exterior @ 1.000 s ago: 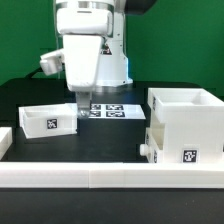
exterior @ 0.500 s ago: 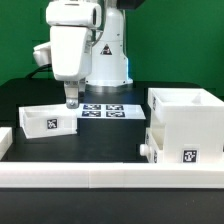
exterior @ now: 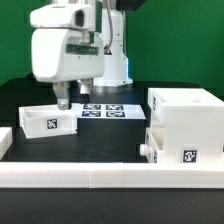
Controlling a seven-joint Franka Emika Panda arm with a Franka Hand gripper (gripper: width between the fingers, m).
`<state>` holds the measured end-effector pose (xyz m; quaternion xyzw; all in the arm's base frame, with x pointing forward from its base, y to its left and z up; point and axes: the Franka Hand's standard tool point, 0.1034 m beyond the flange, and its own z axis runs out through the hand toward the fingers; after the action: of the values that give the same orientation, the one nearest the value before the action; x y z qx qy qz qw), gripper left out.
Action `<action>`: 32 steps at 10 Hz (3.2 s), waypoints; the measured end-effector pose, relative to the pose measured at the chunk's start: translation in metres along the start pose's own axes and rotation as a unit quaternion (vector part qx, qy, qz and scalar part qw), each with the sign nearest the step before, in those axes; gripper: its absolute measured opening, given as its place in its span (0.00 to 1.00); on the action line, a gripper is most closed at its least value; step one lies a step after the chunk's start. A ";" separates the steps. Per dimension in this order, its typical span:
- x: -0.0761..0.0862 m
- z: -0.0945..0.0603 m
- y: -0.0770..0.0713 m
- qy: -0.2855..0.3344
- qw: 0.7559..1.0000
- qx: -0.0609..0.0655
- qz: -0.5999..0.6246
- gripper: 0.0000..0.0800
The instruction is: Assemble drawer
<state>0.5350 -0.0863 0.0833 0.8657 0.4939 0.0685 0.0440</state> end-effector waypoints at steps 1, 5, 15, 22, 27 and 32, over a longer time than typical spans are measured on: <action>-0.003 0.000 -0.007 -0.001 0.998 0.005 0.057 0.81; -0.016 -0.001 -0.033 -0.001 0.979 0.016 0.205 0.81; -0.058 0.008 -0.087 -0.025 0.972 0.033 0.233 0.81; -0.063 0.016 -0.096 -0.040 0.967 0.054 0.245 0.81; -0.077 0.031 -0.103 -0.038 0.969 0.048 0.240 0.81; -0.094 0.053 -0.118 -0.032 0.970 0.034 0.240 0.81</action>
Offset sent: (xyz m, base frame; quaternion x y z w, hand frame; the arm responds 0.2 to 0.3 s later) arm -0.0448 -0.0057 0.0035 -0.0066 -0.0286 0.2583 0.9656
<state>0.3965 -0.1078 0.0074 0.9618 0.2717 0.0322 0.0126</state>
